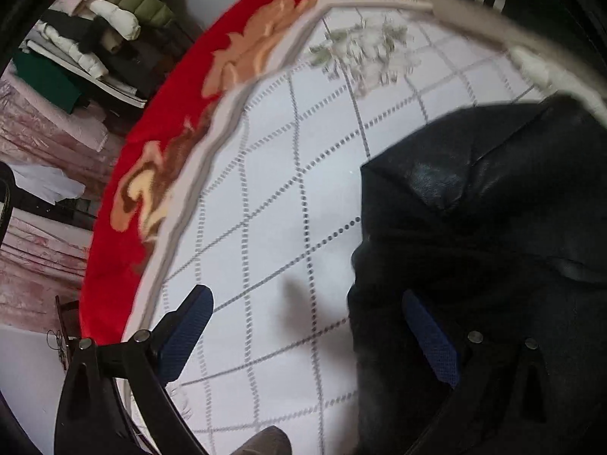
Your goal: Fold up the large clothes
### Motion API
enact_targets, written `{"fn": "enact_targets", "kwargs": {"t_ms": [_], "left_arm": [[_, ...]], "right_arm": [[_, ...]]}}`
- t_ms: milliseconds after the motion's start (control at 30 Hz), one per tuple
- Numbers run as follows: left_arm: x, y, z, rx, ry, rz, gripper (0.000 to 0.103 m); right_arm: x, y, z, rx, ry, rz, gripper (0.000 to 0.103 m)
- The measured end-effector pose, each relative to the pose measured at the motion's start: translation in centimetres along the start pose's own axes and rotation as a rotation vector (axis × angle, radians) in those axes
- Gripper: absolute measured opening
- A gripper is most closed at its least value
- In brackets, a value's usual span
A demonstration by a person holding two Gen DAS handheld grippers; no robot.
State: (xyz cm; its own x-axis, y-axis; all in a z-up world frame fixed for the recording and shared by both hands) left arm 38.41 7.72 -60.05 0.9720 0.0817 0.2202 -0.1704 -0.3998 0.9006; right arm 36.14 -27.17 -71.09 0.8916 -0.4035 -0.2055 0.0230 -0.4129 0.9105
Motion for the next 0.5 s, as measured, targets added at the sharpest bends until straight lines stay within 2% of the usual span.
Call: {"fn": "enact_targets", "kwargs": {"t_ms": [33,100,167,233,300,333,367,433,467,500], "left_arm": [[-0.5,1.3,0.1,-0.006,0.009,0.013,0.103],[-1.5,3.5,-0.3,-0.008,0.021,0.038,0.103],[-2.6,5.1,0.3,-0.005,0.015,0.055,0.103],[-4.1,6.3,1.4,-0.003,-0.005,0.071,0.103],[-5.6,6.6,2.7,0.004,-0.035,0.070,0.103],[-6.6,6.5,3.5,0.005,-0.059,0.059,0.103],[-7.3,6.5,4.2,0.001,-0.081,0.045,0.103],[-9.0,6.4,5.3,-0.006,-0.119,0.022,0.103],[-9.7,6.4,5.5,-0.001,-0.133,0.013,0.103],[-10.4,6.6,5.6,0.001,-0.143,0.012,0.103]], "right_arm": [[-0.2,1.8,1.2,0.017,-0.019,0.023,0.056],[-1.0,4.6,4.5,0.000,-0.058,0.072,0.074],[-2.4,5.1,8.2,-0.056,-0.085,0.063,0.075],[-4.3,3.4,11.8,-0.102,-0.104,-0.005,0.075],[-5.5,1.3,13.8,-0.099,-0.119,-0.059,0.074],[-6.0,0.0,14.4,-0.082,-0.119,-0.087,0.071],[-6.4,-0.9,15.0,-0.091,-0.113,-0.083,0.062],[-6.6,-0.7,14.8,-0.113,-0.071,-0.027,0.039],[-6.9,-0.6,14.6,-0.101,-0.074,-0.030,0.018],[-7.4,-0.4,14.4,-0.059,-0.111,-0.038,0.011]]}}
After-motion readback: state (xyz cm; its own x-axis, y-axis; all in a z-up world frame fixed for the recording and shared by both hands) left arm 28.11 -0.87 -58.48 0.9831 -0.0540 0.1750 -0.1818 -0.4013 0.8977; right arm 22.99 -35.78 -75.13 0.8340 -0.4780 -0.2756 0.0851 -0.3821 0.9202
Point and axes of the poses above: each gripper's, at about its wrist camera, not at the fingertips, and y roughly against the way its jaws point, z to its right, x to its top, the point moved 7 cm from there along -y, roughly the way its jaws point, and after that the axes turned 8 degrees about -y, right-handed, at the moved point
